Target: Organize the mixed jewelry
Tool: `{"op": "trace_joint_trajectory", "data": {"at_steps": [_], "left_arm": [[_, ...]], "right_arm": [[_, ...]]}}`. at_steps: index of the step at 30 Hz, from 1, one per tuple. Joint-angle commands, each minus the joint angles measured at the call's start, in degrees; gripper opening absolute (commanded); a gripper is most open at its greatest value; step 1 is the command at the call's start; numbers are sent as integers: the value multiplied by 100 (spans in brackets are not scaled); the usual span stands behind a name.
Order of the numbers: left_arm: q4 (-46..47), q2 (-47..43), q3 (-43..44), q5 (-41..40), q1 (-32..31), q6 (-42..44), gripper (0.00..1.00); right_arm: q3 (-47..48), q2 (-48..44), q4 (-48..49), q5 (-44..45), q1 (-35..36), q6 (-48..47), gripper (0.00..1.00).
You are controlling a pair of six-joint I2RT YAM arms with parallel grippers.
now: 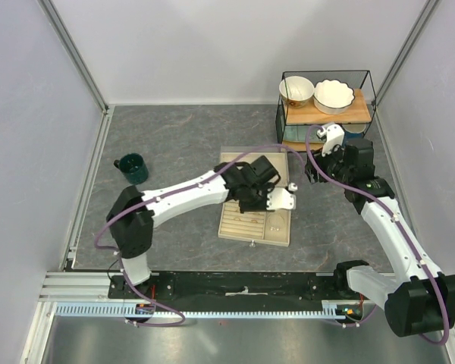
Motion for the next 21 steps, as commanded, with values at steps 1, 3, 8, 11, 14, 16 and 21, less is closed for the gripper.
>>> {"op": "trace_joint_trajectory", "data": {"at_steps": [1,3,8,11,14,16,21], "left_arm": [[226,-814,-258,460,424,-404,34],[385,-1235,-556,645,696,-614,34],[1113,-2097,-1574,840,1311,-1168,41],[1579,-2546,-2119,743,1688,-1537,50],[1844,-2872,-2437,760,2040,-1915,56],[2151,-3021,-2578,743,2156,-2152,58],[2749,-3417,-2974,672,2358,-2548,68]], "right_arm": [[-73,-143,-243,30,-26,-172,70],[-73,-125,-498,-32,-26,-312,76],[-47,-3,-1182,-522,-17,-813,86],[-152,173,-1351,-778,-8,-867,86],[-153,375,-1386,-814,44,-893,87],[-135,455,-1386,-858,97,-919,86],[-284,315,-1500,-911,720,-1621,86]]}}
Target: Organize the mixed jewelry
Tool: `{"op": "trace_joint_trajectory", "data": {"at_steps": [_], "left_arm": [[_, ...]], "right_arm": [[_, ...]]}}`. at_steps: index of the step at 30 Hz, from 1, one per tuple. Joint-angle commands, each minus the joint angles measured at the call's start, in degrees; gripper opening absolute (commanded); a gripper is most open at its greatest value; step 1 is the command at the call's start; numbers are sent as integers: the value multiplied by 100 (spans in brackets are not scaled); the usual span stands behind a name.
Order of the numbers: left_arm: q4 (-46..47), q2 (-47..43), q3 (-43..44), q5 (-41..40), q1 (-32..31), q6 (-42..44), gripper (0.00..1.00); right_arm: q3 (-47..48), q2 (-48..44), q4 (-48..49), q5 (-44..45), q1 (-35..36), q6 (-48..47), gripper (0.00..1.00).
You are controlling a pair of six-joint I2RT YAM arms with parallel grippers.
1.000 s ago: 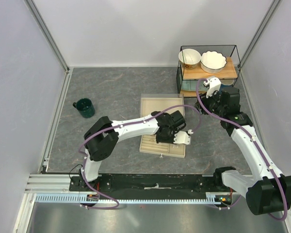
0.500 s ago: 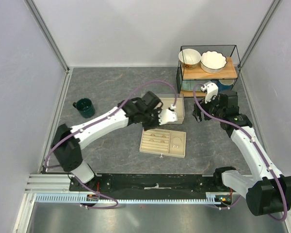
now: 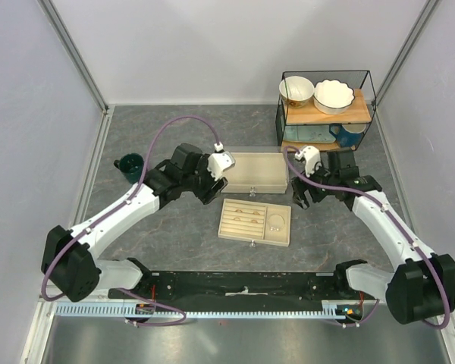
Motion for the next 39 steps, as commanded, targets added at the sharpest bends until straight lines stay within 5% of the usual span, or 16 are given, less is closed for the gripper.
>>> {"op": "trace_joint_trajectory", "data": {"at_steps": [1,10,19,39], "left_arm": [[898,-377,-190,108,155,-671,69],[828,-61,21,117,788,-829,71],[872,98,372,-76,1508,-1216,71],[986,414,663,539,2256,-1445,70]], "right_arm": [[-155,-282,-235,-249,577,-1009,86],[222,-142,-1290,-214,2281,-1918,84],[-208,156,-694,718,3644,-1532,81],[-472,1194,414,1693,4445,-1066,70]]}}
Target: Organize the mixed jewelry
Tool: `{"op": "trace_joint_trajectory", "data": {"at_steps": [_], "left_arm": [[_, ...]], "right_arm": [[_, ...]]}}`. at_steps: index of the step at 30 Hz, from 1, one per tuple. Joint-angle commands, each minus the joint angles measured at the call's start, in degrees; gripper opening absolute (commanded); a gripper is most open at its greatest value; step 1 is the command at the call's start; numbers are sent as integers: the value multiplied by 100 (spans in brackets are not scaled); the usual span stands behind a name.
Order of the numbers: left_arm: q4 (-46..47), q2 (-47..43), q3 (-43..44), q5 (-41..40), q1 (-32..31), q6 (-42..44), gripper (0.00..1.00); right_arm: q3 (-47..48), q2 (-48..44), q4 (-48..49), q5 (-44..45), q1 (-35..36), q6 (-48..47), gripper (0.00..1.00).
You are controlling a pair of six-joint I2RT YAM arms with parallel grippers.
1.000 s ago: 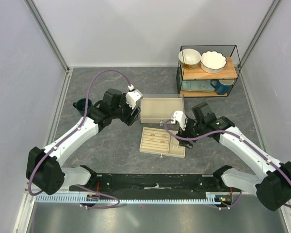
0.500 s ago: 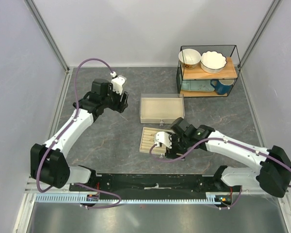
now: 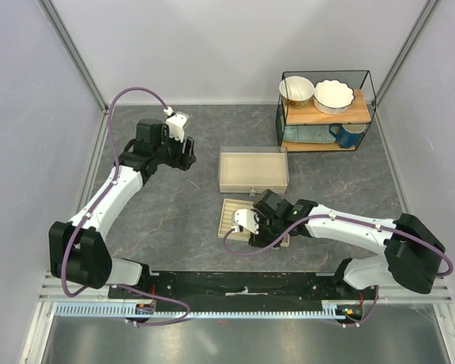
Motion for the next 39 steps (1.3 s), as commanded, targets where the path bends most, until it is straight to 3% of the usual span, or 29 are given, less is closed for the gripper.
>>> {"op": "trace_joint_trajectory", "data": {"at_steps": [1,30,36,39], "left_arm": [[270,29,223,246,44,-151,70],[199,3,188,387,97,-81,70],[208,12,188,395,105,-80,70],[234,29,205,431,106,-89,70]], "right_arm": [[-61,171,342,255,61,80,69],[-202,830,659,642,298,124,59],[-202,892,659,748,307,150,51],[-202,831,668,845,307,159,40]]}}
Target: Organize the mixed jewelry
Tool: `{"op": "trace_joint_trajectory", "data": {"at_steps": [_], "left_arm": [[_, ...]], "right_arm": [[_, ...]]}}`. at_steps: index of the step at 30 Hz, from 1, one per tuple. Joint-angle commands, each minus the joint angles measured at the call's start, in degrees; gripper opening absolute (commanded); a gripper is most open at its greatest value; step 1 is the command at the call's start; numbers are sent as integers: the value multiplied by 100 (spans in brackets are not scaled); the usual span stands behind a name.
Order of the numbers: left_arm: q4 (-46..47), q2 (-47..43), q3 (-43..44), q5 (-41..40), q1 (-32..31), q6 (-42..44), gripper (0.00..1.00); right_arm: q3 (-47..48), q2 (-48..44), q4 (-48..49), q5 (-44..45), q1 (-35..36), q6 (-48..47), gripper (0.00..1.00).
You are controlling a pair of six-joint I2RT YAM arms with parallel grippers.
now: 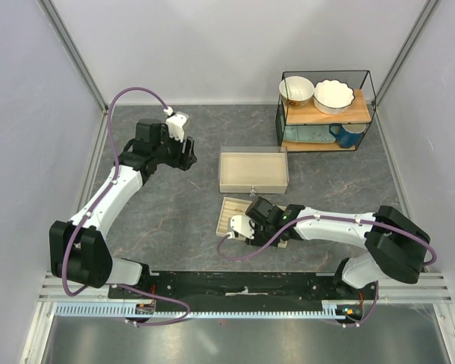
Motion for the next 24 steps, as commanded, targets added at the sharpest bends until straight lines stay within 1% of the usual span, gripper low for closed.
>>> {"op": "trace_joint_trajectory", "data": {"at_steps": [1,2,3,5,6,8,9,10,19,24], "left_arm": [[199,5,214,208,55,-83,70],[191,23,214,225,47,-74,70],[191,67,249,312,47,-74,70],[191,111,320,409,47,-56,70],[182,189,407,575,38,-22,70],[112,295,539,726,38,14,70],[77,435,705,840,38,14,69],[7,506,794,884,46,14,69],[-187,1183,1734,1174,29,-30,68],[-380,1622,2419,1412,20,-30,68]], "right_arm": [[-47,127,117,420,29,17,38],[-47,101,100,456,20,17,35],[-47,92,91,465,29,8,30],[-21,56,-23,492,20,-36,24],[-3,30,-58,500,29,-62,19],[32,-75,-164,509,20,-115,13],[50,-119,-199,500,20,-124,5],[76,-163,-234,492,20,-133,1],[348,-725,-805,342,29,-291,0],[542,-937,-1096,-44,38,-379,0]]}}
